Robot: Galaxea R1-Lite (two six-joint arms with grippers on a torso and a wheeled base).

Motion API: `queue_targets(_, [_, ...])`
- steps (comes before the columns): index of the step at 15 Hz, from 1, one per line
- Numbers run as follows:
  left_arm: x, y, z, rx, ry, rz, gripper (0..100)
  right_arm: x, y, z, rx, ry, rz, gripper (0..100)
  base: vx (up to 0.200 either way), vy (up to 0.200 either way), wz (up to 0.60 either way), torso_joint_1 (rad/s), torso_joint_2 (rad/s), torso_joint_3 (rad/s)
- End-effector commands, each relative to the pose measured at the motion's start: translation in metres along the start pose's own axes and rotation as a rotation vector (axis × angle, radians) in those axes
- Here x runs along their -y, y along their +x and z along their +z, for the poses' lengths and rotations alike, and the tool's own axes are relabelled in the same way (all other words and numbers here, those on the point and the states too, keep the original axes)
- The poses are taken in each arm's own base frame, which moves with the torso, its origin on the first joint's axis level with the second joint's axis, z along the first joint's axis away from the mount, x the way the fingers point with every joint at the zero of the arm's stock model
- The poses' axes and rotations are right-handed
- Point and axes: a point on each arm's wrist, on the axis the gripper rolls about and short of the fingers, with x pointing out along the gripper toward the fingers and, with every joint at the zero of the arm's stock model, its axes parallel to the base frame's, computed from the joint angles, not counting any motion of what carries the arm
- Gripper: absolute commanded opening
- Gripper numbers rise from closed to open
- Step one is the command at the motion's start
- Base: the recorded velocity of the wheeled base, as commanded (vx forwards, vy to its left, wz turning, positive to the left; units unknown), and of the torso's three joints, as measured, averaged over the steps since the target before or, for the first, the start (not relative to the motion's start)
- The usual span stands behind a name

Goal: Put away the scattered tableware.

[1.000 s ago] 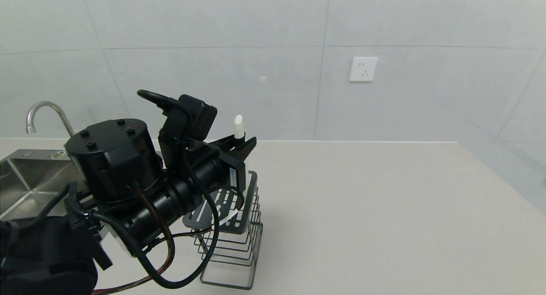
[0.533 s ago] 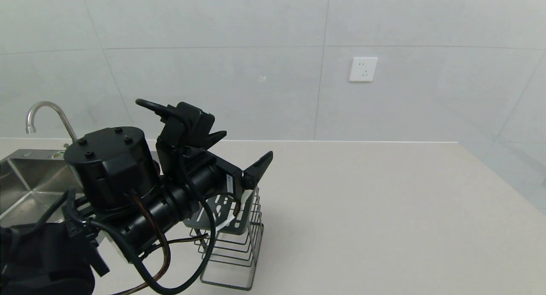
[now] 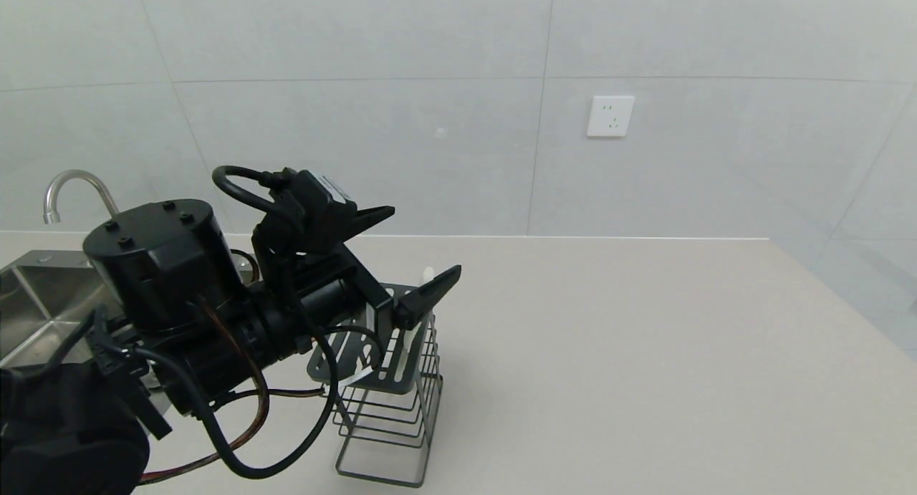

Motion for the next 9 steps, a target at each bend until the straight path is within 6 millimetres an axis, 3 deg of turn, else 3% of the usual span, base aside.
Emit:
queue_targets(1, [-0.006, -0.002, 0.002, 0.009, 0.002, 0.019, 100, 0.0, 0.0, 0.0, -0.001, 0.0, 0.0, 100, 0.0, 0.0, 0.0, 0.0, 0.0, 0.0])
queue_targets(6, [-0.013, -0.02, 0.019, 0.1, -0.082, -0.109, 100, 0.0, 0.0, 0.0, -0.001, 0.0, 0.0, 100, 0.0, 0.0, 0.0, 0.0, 0.0, 0.0])
queue_targets(7, [-0.019, -0.033, 0.026, 0.147, -0.104, -0.208, 100, 0.0, 0.0, 0.0, 0.0, 0.0, 0.0, 100, 0.0, 0.0, 0.0, 0.0, 0.0, 0.0])
queue_targets(9, [-0.025, -0.045, 0.023, 0.168, -0.087, -0.24, 100, 0.0, 0.0, 0.0, -0.001, 0.0, 0.0, 100, 0.0, 0.0, 0.0, 0.0, 0.0, 0.0])
